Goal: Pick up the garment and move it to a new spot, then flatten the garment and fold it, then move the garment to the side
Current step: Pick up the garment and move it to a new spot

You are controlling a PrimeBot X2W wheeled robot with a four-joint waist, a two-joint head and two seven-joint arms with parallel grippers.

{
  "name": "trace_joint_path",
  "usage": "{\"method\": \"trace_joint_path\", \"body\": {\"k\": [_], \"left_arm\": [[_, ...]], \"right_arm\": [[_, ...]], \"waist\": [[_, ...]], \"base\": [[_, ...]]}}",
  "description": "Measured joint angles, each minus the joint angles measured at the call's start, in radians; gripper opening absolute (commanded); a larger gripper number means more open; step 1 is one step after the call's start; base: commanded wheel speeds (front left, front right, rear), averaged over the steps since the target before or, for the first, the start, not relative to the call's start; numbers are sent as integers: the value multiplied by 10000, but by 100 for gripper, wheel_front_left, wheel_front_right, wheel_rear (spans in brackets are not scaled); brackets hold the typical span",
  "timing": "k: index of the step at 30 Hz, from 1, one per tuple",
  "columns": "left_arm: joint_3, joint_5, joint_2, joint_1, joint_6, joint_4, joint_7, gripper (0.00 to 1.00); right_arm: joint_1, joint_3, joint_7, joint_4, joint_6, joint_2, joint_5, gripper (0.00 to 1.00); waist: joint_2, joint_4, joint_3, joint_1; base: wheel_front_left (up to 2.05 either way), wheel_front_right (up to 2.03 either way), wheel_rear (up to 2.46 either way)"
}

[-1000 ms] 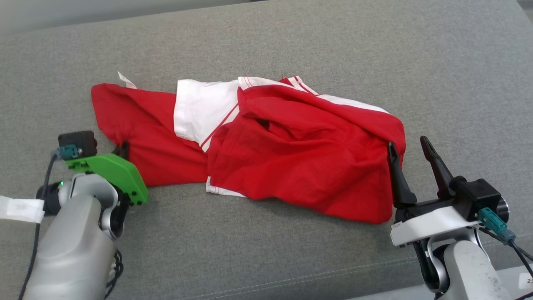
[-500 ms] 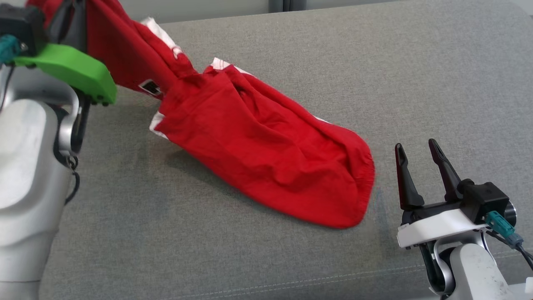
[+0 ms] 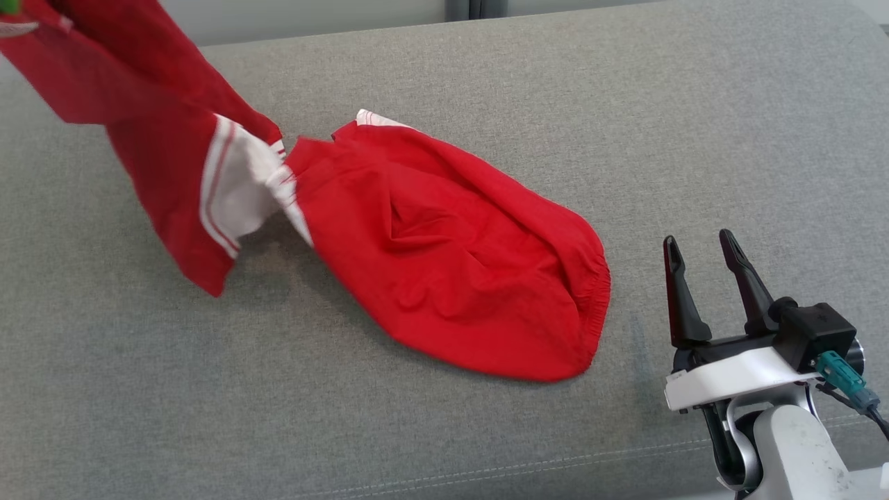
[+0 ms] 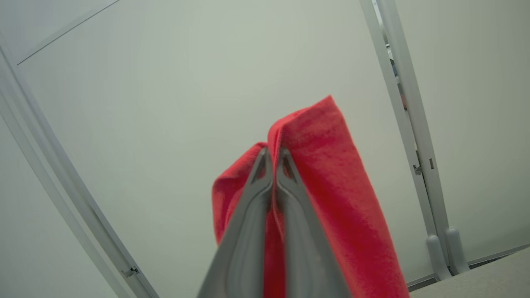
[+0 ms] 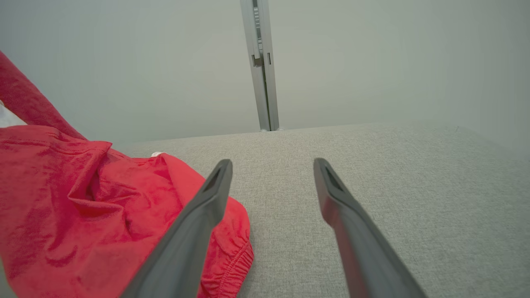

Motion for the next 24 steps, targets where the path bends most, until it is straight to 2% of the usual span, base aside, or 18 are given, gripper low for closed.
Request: {"method": "trace_joint_path", "body": {"k": [5,14,19,24], "left_arm": [[585,117,911,-713,2,1055,102,0],[1308,140,1981,-1235,205,2194,-92,0],[1546,-282,2029,-1053,130,2598,-265,0],[1593,-667,1770,-374,119,2872,-485,0]], "right_arm": [[7,-2,0,-19,0,0,0,100],[6,-50,0,-50,0,4,-161,100],[-107,-42,0,-58,0,4,-297,100],[-290,79,0,-109,0,-2,-416,100]], "waist": [[0,22,86,0],[0,381,263,-1],[0,656,441,-1],[0,825,705,-1]], "base": [[0,0,0],[0,0,0],[0,0,0],[0,0,0]]}}
